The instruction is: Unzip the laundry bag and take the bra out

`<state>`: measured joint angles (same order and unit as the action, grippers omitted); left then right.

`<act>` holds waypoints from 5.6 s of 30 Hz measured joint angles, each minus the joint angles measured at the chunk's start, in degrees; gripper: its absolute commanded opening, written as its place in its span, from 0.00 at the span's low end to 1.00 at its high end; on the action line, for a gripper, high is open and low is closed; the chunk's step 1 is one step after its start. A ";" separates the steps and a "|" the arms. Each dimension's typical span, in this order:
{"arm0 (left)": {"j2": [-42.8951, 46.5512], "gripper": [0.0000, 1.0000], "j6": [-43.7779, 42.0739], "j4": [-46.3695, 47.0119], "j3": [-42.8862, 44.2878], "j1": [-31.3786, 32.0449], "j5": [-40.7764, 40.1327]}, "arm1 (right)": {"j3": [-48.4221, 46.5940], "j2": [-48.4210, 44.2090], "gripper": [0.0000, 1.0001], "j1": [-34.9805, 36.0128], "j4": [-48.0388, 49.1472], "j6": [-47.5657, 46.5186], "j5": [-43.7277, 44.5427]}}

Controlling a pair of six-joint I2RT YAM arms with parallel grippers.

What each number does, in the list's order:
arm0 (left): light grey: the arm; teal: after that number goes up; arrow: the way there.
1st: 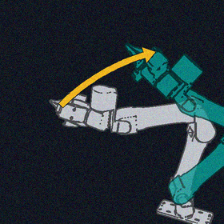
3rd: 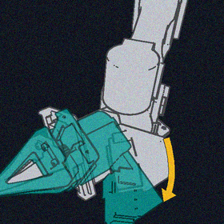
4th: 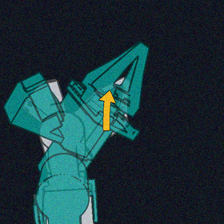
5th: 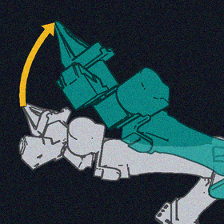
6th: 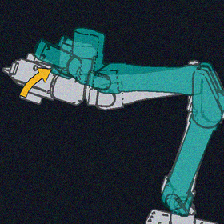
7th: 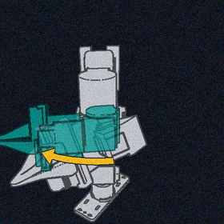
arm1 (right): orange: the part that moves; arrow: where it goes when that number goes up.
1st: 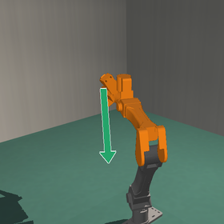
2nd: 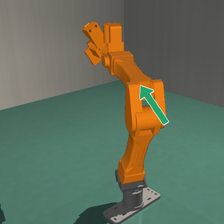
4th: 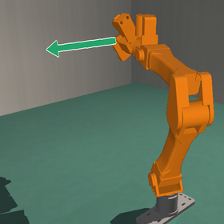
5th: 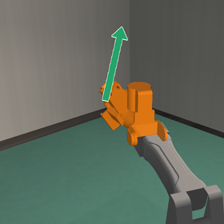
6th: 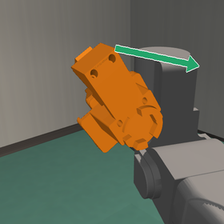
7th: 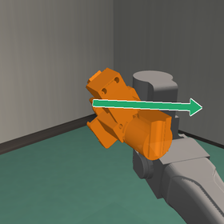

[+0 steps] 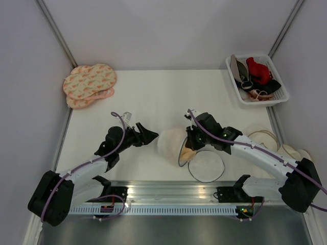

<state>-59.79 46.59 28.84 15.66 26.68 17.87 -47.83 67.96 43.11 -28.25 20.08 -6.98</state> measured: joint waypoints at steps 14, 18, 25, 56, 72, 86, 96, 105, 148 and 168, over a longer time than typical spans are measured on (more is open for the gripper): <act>-12.96 0.53 -7.96 11.61 -0.42 0.09 9.35 | -0.02 0.52 0.00 0.00 0.98 -0.15 -0.96; -13.03 0.69 -7.56 17.84 -1.64 0.55 12.79 | -0.02 1.38 0.01 0.00 1.68 -0.17 -1.22; -9.03 0.69 -8.37 19.87 -2.64 2.25 14.78 | -0.02 2.95 0.00 -0.22 2.58 -0.17 -2.19; -29.03 0.38 -15.13 13.77 5.81 10.14 0.13 | -0.24 0.35 0.00 -0.52 2.95 -0.20 -3.72; -40.04 0.07 -15.17 6.82 17.86 17.79 -7.63 | -1.88 -4.02 0.01 -0.87 2.67 0.11 -4.68; -43.34 0.02 -15.13 8.85 20.39 19.26 -8.90 | -9.44 -16.65 0.00 -2.32 4.92 2.64 6.25; -42.23 0.02 -15.08 6.82 20.39 19.63 -8.81 | -26.67 -2.89 0.01 -12.66 6.64 2.45 28.48; -38.60 0.02 -15.10 -0.48 20.39 19.98 -8.59 | -40.68 15.23 0.00 -39.67 8.17 7.13 36.04; -38.40 0.02 -15.10 -4.46 22.21 20.02 -8.31 | -55.52 51.76 0.00 -55.98 -0.13 18.43 10.16; -33.44 0.02 -14.12 -5.70 20.61 20.06 -12.07 | -43.39 24.92 0.98 -55.17 2.99 11.89 11.30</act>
<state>-93.23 32.47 23.14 36.27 46.74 5.80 -91.22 92.88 -12.05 -25.26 31.97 4.32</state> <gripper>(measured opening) 0.024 0.976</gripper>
